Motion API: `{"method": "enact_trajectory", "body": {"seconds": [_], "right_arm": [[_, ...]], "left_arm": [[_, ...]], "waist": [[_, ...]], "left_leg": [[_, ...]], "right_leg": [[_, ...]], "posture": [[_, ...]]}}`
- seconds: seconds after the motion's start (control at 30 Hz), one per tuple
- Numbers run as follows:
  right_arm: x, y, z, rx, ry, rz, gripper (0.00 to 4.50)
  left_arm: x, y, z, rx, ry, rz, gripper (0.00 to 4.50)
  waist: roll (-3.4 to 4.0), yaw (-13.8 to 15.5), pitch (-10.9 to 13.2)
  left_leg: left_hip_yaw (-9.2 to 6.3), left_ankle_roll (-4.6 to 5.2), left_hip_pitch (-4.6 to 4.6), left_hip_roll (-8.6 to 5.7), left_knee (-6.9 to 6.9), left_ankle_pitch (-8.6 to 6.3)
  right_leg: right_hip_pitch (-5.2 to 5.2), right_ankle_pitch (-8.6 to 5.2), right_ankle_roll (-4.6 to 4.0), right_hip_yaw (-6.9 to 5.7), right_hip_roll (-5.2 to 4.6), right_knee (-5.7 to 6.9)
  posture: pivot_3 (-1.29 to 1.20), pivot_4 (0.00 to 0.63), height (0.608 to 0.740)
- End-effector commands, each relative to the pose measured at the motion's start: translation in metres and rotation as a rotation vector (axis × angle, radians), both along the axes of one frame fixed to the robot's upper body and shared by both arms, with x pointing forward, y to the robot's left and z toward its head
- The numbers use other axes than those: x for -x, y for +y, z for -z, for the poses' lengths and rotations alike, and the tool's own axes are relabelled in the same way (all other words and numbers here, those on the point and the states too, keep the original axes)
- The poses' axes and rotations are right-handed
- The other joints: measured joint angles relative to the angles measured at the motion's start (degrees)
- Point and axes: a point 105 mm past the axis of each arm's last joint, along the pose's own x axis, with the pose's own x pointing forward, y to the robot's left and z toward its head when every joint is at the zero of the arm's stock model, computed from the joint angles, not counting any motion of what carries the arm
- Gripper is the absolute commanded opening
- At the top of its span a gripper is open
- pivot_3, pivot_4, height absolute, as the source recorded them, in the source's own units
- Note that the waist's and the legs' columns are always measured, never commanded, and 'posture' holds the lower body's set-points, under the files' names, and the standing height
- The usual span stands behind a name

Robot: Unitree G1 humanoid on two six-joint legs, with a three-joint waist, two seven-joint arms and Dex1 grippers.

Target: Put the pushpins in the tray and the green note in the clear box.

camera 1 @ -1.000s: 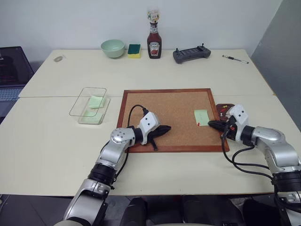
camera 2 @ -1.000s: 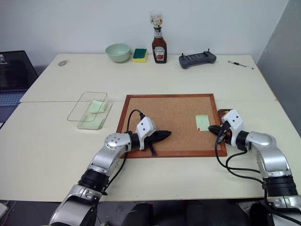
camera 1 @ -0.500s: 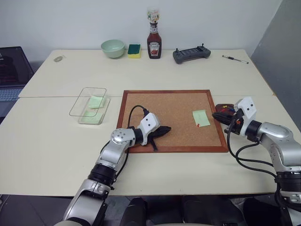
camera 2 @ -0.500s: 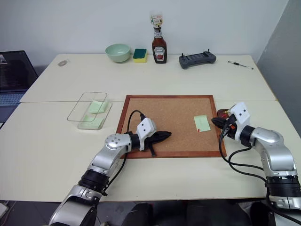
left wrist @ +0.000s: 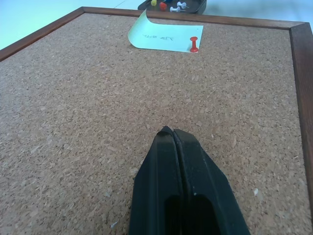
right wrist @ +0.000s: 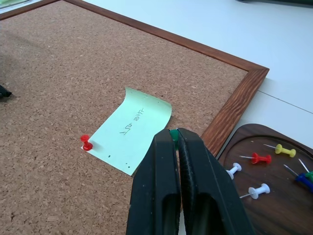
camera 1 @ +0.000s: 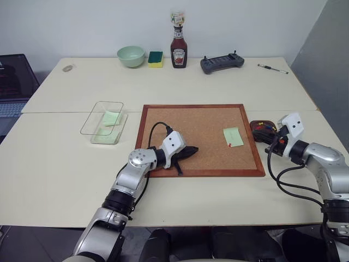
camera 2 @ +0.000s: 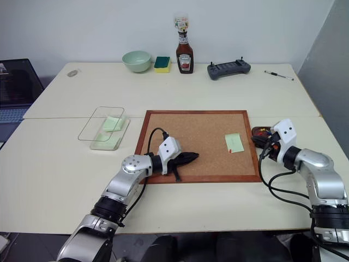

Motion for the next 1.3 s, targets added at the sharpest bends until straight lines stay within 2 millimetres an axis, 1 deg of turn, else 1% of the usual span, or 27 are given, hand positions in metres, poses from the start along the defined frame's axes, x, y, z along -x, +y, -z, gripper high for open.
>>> {"method": "enact_trajectory", "body": {"seconds": [0.03,0.17,0.63,0.9,1.07,1.3], "right_arm": [[0.001,-0.018,-0.015,0.024,-0.053,0.056,0.09],[0.003,-0.024,-0.017,0.029,-0.054,0.072,0.09],[0.005,-0.03,-0.018,0.052,-0.056,0.107,0.09],[0.002,-0.039,-0.017,0.095,-0.052,0.16,0.09],[0.001,-0.045,-0.013,0.127,-0.037,0.186,0.09],[-0.01,-0.055,-0.007,0.2,-0.039,0.247,0.09]], "left_arm": [[0.006,0.0,0.016,-0.038,0.05,0.023,0.0],[0.007,0.0,0.017,-0.042,0.049,0.026,0.0],[0.007,-0.001,0.017,-0.041,0.049,0.031,0.0],[0.007,-0.001,0.018,-0.041,0.048,0.028,0.0],[0.007,-0.001,0.018,-0.041,0.048,0.027,0.0],[0.007,-0.002,0.019,-0.038,0.048,0.026,0.0]], "waist": [[0.0,0.01,0.0],[0.0,0.02,0.0],[0.0,-0.01,0.0],[0.0,-0.01,0.0],[0.0,0.0,0.0],[0.0,-0.02,0.0]], "left_leg": [[0.0,0.0,0.0,0.0,0.0,0.0],[0.0,0.0,0.0,0.0,0.0,0.0],[0.01,0.0,0.01,0.0,-0.01,0.0],[0.01,0.0,0.01,0.0,-0.01,0.0],[0.01,0.0,0.0,0.0,-0.01,0.0],[0.02,0.0,0.01,0.0,-0.01,0.0]], "right_leg": [[0.0,0.0,0.0,0.0,0.0,0.0],[0.0,0.0,0.0,0.0,0.0,0.0],[0.0,0.0,0.0,0.01,0.0,0.0],[0.0,0.0,0.0,0.01,0.0,0.0],[0.0,0.0,0.0,0.01,0.0,0.0],[0.0,0.0,0.0,0.02,0.0,0.0]], "posture": [[0.0,0.15,0.74],[0.0,0.15,0.74],[0.0,0.15,0.74],[0.0,0.15,0.74],[0.0,0.15,0.74],[0.0,0.15,0.74]]}}
